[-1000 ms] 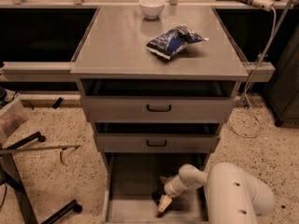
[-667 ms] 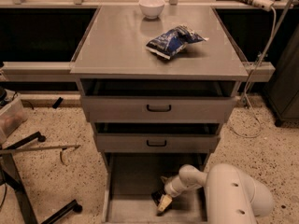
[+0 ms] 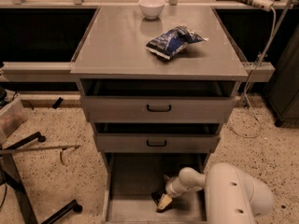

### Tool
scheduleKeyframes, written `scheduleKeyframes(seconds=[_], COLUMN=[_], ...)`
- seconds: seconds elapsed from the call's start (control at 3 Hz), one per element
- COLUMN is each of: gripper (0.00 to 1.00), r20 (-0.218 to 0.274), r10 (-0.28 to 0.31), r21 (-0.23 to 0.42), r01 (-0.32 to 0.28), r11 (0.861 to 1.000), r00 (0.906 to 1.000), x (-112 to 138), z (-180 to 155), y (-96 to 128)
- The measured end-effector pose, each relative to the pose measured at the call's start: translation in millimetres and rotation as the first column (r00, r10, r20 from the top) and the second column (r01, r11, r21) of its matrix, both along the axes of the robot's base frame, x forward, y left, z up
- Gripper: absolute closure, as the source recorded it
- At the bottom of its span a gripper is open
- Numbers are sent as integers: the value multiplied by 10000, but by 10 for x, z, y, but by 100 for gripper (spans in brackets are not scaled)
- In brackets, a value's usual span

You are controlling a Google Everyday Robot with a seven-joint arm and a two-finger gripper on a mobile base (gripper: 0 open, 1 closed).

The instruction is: Pick rxbar chocolate from bottom drawer and place on counter

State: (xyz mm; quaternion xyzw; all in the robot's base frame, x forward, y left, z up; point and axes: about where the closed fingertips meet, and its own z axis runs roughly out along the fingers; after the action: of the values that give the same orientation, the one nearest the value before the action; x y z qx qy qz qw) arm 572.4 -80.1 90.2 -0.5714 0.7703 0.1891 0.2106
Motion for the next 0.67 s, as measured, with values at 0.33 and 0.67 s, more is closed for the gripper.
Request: scheduleKeyframes(seconds=[0.33,0.67], gripper=[0,19], r20=[0,-1], r10=[0,0], r21=[0,0], r01=[0,0], r11=[10000,10000], r00=[10000,10000], x=[0,0], z=[0,0], y=[0,0])
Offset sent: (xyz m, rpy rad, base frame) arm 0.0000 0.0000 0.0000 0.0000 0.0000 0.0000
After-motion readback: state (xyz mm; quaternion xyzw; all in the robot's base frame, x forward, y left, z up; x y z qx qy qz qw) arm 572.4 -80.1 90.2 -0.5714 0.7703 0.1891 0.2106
